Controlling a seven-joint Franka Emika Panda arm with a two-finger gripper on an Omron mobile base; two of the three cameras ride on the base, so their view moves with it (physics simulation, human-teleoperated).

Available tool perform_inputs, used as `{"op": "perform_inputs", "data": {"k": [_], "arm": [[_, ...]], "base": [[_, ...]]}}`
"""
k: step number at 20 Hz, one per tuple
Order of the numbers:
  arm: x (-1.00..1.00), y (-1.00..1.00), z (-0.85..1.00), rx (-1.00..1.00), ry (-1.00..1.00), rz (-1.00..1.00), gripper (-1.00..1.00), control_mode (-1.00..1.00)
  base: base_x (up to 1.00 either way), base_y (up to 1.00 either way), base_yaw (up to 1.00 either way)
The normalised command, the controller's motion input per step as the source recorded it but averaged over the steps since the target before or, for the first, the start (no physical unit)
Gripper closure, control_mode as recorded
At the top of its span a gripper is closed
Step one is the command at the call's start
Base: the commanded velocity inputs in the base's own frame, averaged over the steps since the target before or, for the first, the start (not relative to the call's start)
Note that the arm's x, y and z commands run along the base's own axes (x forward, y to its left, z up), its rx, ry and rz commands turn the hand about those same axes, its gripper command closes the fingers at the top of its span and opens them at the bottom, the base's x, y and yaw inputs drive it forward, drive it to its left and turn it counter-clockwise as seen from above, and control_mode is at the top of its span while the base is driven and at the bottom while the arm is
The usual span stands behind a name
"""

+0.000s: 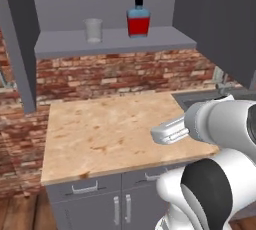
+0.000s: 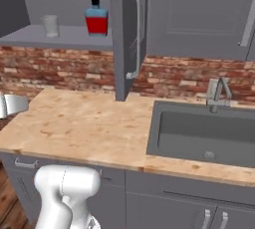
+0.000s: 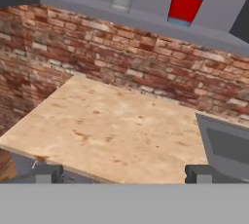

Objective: There is a bowl on the dining counter. Grab a lemon wedge from the fridge and place it in the bowl. Then get the liquor bottle and glass cup from the cabinet and place them next to the bowl.

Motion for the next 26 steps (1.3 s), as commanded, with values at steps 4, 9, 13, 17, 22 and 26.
{"op": "perform_inputs", "data": {"k": [4, 9, 13, 17, 22, 26], "arm": [[0.00, 0.00, 0.00, 0.00, 0.00, 0.00, -1.00, 1.00], [0.00, 0.00, 0.00, 0.00, 0.00, 0.00, -1.00, 1.00], [0.00, 0.00, 0.00, 0.00, 0.00, 0.00, -1.00, 1.00], [0.00, 0.00, 0.00, 0.00, 0.00, 0.00, -1.00, 1.00], [0.27, -0.01, 0.02, 0.02, -0.07, 0.07, -1.00, -1.00], [0.56, -0.11, 0.05, 0.07, -0.17, 0.26, -1.00, -1.00]], "base": [[0.61, 0.21, 0.00], [0.56, 0.35, -0.01], [0.69, 0.18, 0.00], [0.88, 0.01, 0.03], [0.54, 0.00, 0.05], [0.00, 0.00, 0.00]]}}
